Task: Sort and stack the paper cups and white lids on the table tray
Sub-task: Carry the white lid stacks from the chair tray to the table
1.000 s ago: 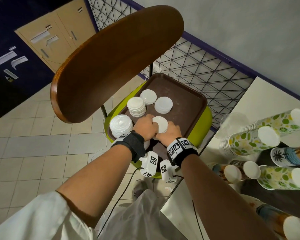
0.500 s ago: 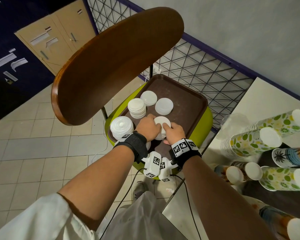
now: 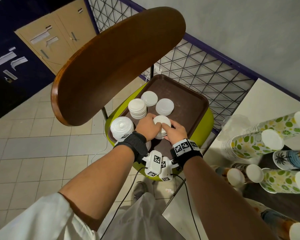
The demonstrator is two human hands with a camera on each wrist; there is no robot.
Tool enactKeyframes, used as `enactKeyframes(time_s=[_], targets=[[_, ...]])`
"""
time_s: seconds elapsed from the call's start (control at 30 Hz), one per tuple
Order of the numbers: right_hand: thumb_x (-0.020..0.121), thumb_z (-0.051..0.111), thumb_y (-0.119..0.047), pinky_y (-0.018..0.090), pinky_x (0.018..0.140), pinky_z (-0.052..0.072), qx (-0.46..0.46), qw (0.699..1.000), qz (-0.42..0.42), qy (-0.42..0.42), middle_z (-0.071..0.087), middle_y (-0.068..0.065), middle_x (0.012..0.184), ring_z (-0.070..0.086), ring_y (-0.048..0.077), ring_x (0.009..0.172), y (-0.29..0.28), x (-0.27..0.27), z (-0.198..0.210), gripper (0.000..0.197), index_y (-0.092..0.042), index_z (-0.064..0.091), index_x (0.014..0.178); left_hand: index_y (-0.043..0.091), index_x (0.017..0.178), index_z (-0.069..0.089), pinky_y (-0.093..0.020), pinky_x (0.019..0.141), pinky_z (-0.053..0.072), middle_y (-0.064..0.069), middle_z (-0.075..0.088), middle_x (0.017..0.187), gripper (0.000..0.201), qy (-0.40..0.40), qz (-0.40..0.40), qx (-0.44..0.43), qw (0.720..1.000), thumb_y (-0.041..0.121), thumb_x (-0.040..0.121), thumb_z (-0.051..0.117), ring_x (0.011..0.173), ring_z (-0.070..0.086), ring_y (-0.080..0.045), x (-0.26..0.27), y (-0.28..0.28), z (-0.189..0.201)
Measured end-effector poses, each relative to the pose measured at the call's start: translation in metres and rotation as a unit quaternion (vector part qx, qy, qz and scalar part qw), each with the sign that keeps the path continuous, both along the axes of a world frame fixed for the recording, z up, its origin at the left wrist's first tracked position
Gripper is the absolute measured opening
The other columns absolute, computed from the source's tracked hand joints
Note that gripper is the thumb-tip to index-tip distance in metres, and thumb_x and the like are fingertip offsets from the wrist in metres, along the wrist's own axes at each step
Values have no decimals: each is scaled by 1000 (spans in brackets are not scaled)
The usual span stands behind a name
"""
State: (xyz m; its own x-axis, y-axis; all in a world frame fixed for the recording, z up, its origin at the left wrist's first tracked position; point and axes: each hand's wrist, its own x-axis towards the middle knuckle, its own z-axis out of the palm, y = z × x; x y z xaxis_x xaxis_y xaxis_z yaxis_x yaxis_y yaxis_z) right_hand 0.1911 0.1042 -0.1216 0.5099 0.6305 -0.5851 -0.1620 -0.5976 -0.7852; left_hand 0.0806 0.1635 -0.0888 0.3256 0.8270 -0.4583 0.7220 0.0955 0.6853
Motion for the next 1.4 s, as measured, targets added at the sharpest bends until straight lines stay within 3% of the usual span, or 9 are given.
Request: enactKeyframes(time_s=[0.2,0.43,0.53,0.67,0.83,1.03,1.13,1.3,1.4], targets=[[90,73,-26,36,87,57,-4,999,33,-27,70,3,110,65,18,93,1,11,0,43,-19,66,132,8,130,56,-32,87,44,-12,67,127,41,9,6,-48,999,33,97,57,114,62,-30,3,5,4],[86,75,-27,41,95,57,16,1000,1,21,71,4,117,68,17,98,5,10,6,45,-23,66,130,7,133,60,-32,90,44,-12,66,131,44,-15,35,-59,998,34,99,56,111,61,-25,7,6,11],[79,79,-31,45,94,58,14,998,-16,65,72,4,116,70,21,101,3,12,4,47,-29,68,124,7,133,60,-32,92,44,-7,64,120,43,-23,38,-59,997,33,99,57,107,58,-23,8,4,14],[53,84,-43,47,90,60,38,991,-46,117,75,6,109,73,24,101,0,17,5,53,-36,70,103,11,124,68,-37,95,47,-3,67,111,36,-48,32,-71,996,35,99,56,108,63,-24,8,2,18],[82,80,-18,52,92,58,91,981,-88,145,74,13,112,74,28,101,1,20,15,39,-19,67,119,12,127,63,-46,104,48,-8,68,123,47,-99,57,-90,989,44,95,52,113,62,-27,11,2,27],[88,75,-8,56,97,55,126,968,-86,198,72,19,117,72,32,107,9,18,29,45,-5,62,130,35,143,51,-55,117,34,-10,42,147,83,-131,93,-106,981,75,71,42,134,46,-31,10,0,31],[90,72,-7,55,98,54,142,962,-73,220,71,20,119,71,33,109,12,14,37,44,-4,61,132,43,149,43,-53,121,28,-6,30,155,74,-134,99,-101,981,77,83,43,142,38,-31,6,-1,38],[94,68,-8,54,98,54,167,962,-27,213,72,20,118,71,32,109,19,1,50,37,-2,63,130,39,138,45,-53,93,60,-5,59,132,40,-269,161,-174,934,50,101,55,119,62,-28,-7,5,45],[81,78,-31,52,96,56,170,976,52,123,75,11,111,73,27,104,28,-9,59,41,-14,70,117,35,130,53,-46,82,64,-10,63,129,31,-301,188,-183,917,43,100,58,115,66,-28,-23,11,49]])
